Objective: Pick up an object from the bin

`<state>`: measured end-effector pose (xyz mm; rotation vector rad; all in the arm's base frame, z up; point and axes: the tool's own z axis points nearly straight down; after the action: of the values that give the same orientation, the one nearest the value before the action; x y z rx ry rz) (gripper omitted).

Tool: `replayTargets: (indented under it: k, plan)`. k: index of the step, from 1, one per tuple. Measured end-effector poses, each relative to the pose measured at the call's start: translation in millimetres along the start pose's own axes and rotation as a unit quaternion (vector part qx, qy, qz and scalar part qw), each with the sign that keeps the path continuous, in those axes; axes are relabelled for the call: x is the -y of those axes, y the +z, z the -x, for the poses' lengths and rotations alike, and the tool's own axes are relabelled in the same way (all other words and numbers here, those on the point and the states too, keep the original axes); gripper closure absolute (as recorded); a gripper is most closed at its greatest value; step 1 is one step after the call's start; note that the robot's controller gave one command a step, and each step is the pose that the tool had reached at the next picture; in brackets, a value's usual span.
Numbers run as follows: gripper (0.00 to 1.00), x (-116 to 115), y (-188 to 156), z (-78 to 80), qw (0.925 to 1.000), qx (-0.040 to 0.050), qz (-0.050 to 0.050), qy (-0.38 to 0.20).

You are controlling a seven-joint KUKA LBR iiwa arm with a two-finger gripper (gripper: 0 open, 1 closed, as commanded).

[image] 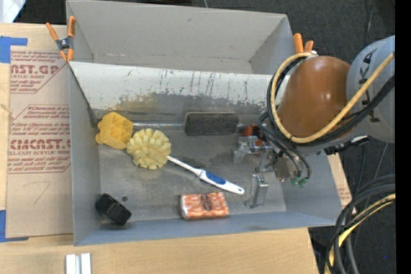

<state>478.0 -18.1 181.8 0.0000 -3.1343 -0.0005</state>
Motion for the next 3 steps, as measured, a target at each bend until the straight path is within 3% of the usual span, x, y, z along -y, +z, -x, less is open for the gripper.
replayTargets:
  k: [1, 2, 3]
  plan:
    - [0.0, 0.1, -3.2, 1.8, 1.0, 0.0038, 0.0, 0.0]
    - [0.0, -72.4, 113.9, 6.7, 0.999, 0.0061, 0.001, 0.045]
    - [0.0, -75.4, 50.5, 11.2, 0.9979, 0.0105, -0.001, -0.063]
